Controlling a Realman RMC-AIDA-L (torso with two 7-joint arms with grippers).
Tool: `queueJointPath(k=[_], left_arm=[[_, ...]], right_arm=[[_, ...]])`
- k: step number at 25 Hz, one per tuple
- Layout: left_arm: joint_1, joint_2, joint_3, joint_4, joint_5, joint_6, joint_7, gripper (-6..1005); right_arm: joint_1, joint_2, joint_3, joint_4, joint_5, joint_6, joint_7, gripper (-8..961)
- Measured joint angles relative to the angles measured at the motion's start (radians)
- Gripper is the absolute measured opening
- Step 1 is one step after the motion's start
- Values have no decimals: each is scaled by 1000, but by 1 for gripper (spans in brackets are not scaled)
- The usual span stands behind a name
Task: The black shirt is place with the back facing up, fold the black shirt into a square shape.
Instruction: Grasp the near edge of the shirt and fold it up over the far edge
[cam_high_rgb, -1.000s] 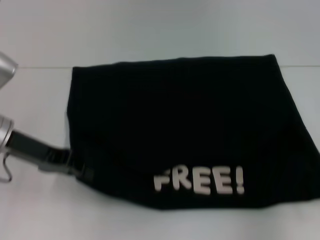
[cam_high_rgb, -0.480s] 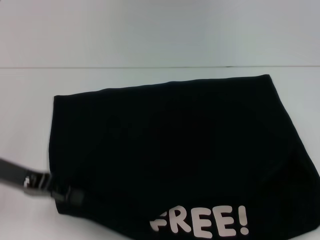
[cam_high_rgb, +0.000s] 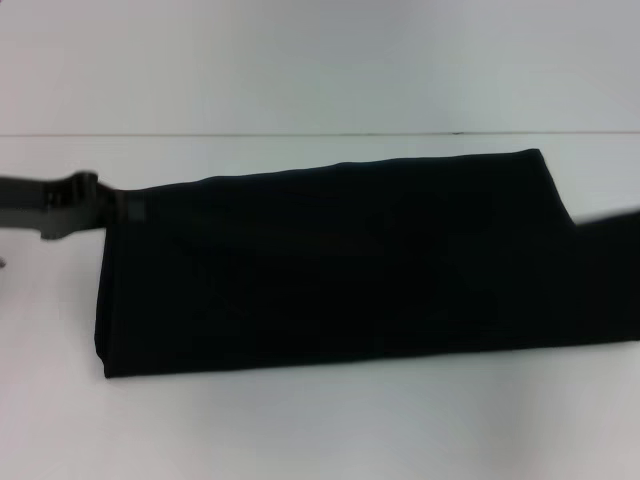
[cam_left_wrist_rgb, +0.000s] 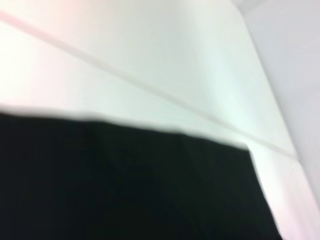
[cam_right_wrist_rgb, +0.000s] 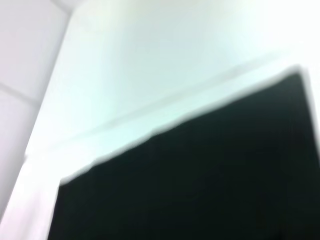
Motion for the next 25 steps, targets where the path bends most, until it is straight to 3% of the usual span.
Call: queueJointPath(k=[1, 2, 7, 12, 18, 25], left_arm=[[-23, -1, 16, -37, -4, -107, -16, 2], [-23, -1, 16, -37, -4, -107, -16, 2], [-74, -17, 88, -134, -1, -351, -30, 1], [-84, -49, 170, -141, -2, -525, -53, 1], [-92, -66, 213, -141, -2, -637, -48, 1], [-100, -75, 211, -123, -56, -675, -59, 1]], right_arm=[[19, -4, -5, 25, -1, 52, -3, 8], [38, -7, -13, 58, -2, 104, -9, 8], [138, -11, -121, 297, -7, 437, -54, 8], [198, 10, -262, 439, -9, 724, -60, 8], [211, 33, -322, 473, -10, 890, -55, 9], [221, 38, -315, 448, -1, 923, -52, 9]])
